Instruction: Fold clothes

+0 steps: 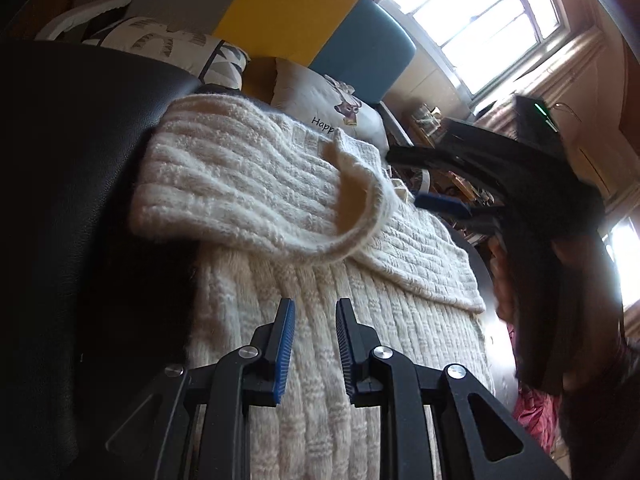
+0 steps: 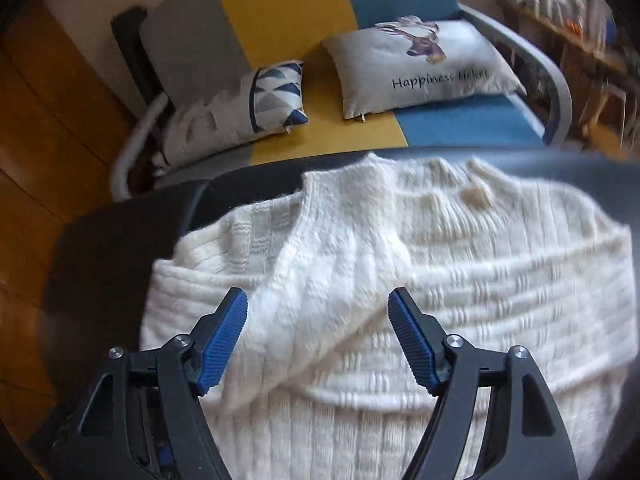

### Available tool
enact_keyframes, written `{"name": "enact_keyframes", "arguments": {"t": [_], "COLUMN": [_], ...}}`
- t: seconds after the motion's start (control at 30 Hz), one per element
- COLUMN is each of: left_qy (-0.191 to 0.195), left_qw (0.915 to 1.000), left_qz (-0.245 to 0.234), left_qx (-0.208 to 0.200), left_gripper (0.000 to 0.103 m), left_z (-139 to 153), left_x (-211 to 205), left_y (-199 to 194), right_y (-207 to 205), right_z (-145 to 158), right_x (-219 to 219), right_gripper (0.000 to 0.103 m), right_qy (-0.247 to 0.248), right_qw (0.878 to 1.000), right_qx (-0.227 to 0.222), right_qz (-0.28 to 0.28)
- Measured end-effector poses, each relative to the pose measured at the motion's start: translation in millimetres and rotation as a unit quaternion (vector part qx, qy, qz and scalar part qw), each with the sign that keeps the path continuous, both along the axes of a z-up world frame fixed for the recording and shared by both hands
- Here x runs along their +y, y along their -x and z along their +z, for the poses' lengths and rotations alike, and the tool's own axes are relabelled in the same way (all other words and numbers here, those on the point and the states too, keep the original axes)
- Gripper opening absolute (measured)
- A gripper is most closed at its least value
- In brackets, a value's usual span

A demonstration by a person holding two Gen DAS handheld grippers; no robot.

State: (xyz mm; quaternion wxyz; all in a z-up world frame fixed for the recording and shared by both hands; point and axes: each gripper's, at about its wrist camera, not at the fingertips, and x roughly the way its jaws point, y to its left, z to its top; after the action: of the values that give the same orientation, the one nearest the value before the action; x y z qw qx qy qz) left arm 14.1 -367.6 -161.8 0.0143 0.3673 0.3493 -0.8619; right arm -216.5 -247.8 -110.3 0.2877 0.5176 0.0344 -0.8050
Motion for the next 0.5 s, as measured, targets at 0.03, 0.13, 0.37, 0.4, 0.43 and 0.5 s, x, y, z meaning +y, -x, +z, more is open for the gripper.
{"name": "enact_keyframes", "arguments": {"t": [0.03,0.13,0.37,0.4,0.43,0.5], "left_qy": [0.000,-0.001,0.005,0.004,0.002,-0.006], "left_qw": [1.0000,1.0000,0.9998,0.9998,0.9998,0.9997], "left_qz": [-0.002,-0.006,-0.013,-0.013,-0.014,-0.014], "left_qx": [0.002,0.007,0.012,0.012,0.012,0.018], "left_gripper": [0.020,0.020,0.020,0.020,0.020,0.020], "left_z": [0.3,1.3,3.4,3.3,3.2,3.5], "left_x": [-0.1,-1.1,-7.4,-8.3,-9.2,-10.8], "left_y": [-1.0,-3.4,-7.0,-7.2,-7.3,-9.1], "right_y": [0.8,8.2,16.7,15.8,15.1,15.0], "right_z": [-1.0,-11.9,-43.1,-42.0,-40.8,-36.4], "right_x": [-8.2,-31.6,-60.2,-59.2,-57.2,-49.5], "right_gripper": [0.076,0.076,0.025,0.013,0.013,0.013], "right_qy": [-0.018,-0.077,-0.165,-0.164,-0.156,-0.123], "right_qw": [1.000,0.997,0.985,0.985,0.986,0.991], "right_qx": [0.011,0.029,0.035,0.042,0.045,0.042], "right_qz": [0.006,0.016,0.038,0.037,0.038,0.039]}}
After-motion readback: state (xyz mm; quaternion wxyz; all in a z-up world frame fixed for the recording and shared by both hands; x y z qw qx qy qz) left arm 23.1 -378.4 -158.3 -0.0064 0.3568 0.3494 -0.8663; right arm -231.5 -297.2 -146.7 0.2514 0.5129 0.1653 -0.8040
